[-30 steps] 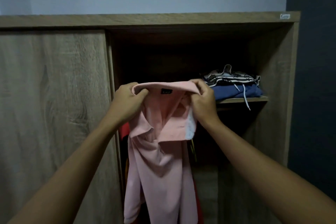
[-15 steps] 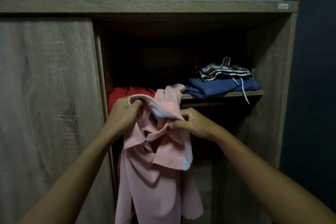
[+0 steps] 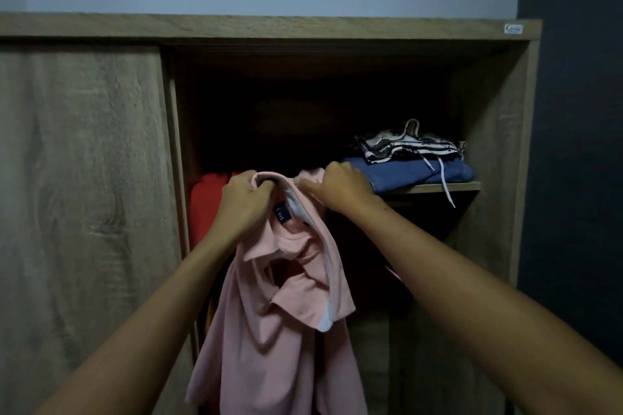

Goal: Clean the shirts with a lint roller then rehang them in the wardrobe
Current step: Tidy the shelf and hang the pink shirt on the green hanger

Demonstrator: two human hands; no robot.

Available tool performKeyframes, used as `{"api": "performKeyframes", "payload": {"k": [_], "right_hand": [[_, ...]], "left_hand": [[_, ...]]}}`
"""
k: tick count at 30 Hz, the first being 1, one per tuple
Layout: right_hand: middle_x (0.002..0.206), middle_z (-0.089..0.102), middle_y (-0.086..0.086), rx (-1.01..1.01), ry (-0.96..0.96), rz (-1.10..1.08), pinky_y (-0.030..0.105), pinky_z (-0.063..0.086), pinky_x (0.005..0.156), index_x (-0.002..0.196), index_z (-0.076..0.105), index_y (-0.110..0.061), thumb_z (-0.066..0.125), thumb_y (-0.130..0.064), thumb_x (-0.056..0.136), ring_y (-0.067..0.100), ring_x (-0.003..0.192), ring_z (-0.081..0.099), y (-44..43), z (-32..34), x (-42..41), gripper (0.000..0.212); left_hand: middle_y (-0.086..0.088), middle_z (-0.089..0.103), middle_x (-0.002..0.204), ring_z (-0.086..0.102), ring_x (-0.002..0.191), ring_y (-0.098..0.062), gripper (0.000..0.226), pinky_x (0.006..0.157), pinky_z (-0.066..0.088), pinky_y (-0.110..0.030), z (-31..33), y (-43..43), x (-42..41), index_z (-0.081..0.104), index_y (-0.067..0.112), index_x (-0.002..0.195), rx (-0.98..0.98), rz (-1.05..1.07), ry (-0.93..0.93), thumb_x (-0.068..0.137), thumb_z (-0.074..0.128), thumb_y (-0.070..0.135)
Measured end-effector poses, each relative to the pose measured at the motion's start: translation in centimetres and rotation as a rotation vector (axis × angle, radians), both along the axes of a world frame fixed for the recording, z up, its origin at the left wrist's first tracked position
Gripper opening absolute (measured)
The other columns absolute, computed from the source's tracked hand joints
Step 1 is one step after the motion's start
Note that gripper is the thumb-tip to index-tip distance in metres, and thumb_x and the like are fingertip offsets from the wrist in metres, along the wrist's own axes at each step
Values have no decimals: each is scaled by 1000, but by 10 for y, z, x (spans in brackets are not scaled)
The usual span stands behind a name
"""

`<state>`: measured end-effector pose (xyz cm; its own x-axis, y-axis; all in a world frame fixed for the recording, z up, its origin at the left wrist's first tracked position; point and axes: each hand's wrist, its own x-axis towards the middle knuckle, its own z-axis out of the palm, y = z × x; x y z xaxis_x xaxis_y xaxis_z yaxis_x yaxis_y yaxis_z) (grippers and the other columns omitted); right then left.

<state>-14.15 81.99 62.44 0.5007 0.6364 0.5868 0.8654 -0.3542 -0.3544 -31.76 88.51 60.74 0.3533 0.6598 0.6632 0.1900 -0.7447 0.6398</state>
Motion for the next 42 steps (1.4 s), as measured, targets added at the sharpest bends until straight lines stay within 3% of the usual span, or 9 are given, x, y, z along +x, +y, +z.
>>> {"api": "performKeyframes", "payload": {"k": [6,10,16,21,25,28,33,37,42], "right_hand": [[69,61,1,99,37,290,28,38,60,66,64,-16,69,-34,89,17,65,60,24,2,-4,30],[79,66,2,362,-21,472,30,43,65,84,74,-10,65,-35,92,14,72,59,14,-9,-16,28],[54,51,-10,306,489,712,14,32,47,67,65,-8,63,-29,96,0,48,41,-31,-31,-17,35],[89,66,-6,234,560,704,24,46,52,116,65,-23,54,-63,89,9,67,61,-61,-56,-34,50],[126,64,-14,90,372,611,21,53,88,140,43,-41,74,-62,71,-3,107,64,-81,-87,-56,79],[111,72,-7,92,251,471,34,57,84,128,56,-36,64,-48,70,12,98,67,-81,-98,-53,60],[71,69,5,194,121,221,36,54,67,84,70,-16,54,-22,74,29,75,65,-81,-104,-21,20],[63,67,5,235,243,200,34,50,60,74,72,-12,52,-14,76,20,64,64,-85,-105,7,20],[62,63,-2,-164,592,358,26,41,56,82,76,-10,65,-17,85,11,57,51,-78,-132,30,14]], "left_hand": [[-7,73,89,67,88,-26,32,81,54,-47,2,-7,-1,73,10,92,11,5,0,85,49,30],[-7,73,90,67,86,-26,22,79,55,-44,4,-9,-11,73,14,91,30,-14,-37,92,52,18],[-2,74,93,68,90,-20,24,84,55,-43,9,-18,-25,75,16,95,60,-16,-38,90,53,22],[-4,72,87,67,83,-20,22,77,54,-45,7,-29,-20,73,13,90,107,-55,-10,92,52,18],[-4,72,85,66,80,-18,21,70,52,-39,4,-34,-15,72,13,88,105,-98,14,93,52,17],[-1,66,77,58,70,-13,19,59,41,-28,0,-37,-14,67,13,80,125,-98,35,93,53,15],[-4,61,66,51,61,-16,19,57,37,-33,-18,-19,-19,63,11,71,74,-77,59,90,58,14],[-2,60,62,53,62,-22,21,57,37,-32,-60,10,-20,62,14,67,-149,-34,178,88,61,17],[-2,65,62,56,64,-24,23,61,42,-35,-103,20,-15,74,9,74,-467,-107,149,84,55,16]]}}
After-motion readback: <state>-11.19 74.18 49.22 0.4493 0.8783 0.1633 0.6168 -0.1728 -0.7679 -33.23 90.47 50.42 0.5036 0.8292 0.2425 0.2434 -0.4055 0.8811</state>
